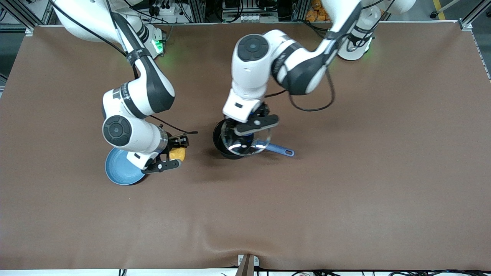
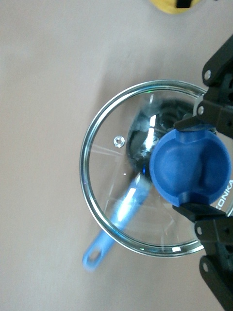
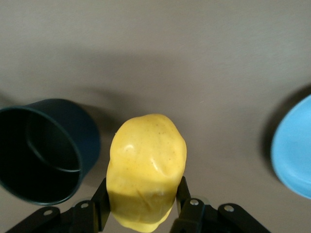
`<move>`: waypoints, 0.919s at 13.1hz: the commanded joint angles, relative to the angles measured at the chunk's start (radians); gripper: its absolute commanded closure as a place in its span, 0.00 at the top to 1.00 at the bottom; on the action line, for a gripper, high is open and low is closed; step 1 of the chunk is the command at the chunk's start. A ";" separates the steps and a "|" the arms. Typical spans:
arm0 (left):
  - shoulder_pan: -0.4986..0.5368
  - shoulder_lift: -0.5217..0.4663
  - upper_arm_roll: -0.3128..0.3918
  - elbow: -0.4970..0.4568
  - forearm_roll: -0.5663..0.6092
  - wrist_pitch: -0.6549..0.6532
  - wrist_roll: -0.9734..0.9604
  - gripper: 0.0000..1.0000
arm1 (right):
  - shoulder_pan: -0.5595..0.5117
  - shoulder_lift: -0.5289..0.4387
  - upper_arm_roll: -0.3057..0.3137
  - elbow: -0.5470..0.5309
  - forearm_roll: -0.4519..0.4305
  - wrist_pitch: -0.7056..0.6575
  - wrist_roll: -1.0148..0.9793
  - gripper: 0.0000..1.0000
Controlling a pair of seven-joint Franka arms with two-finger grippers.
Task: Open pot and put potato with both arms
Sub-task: 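Lift the lid off with the left gripper while the right gripper carries potato, then lower the potato into the pot while the left gripper sets the lid down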
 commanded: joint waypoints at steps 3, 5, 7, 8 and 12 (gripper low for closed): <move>0.183 -0.197 -0.012 -0.204 -0.028 -0.081 0.208 0.00 | 0.110 -0.013 -0.010 -0.014 0.066 0.045 0.049 0.21; 0.262 -0.244 -0.013 -0.280 -0.098 -0.081 0.357 0.00 | 0.182 -0.006 -0.013 -0.010 0.051 0.096 0.201 0.21; 0.335 -0.275 -0.013 -0.341 -0.114 -0.078 0.440 0.00 | 0.220 0.034 -0.013 -0.012 0.051 0.162 0.247 0.21; 0.369 -0.289 -0.013 -0.375 -0.114 -0.069 0.488 0.00 | 0.236 0.056 -0.013 -0.017 0.051 0.206 0.261 0.21; 0.475 -0.324 -0.012 -0.514 -0.114 0.036 0.675 0.00 | 0.289 0.148 -0.016 -0.021 0.051 0.352 0.289 0.21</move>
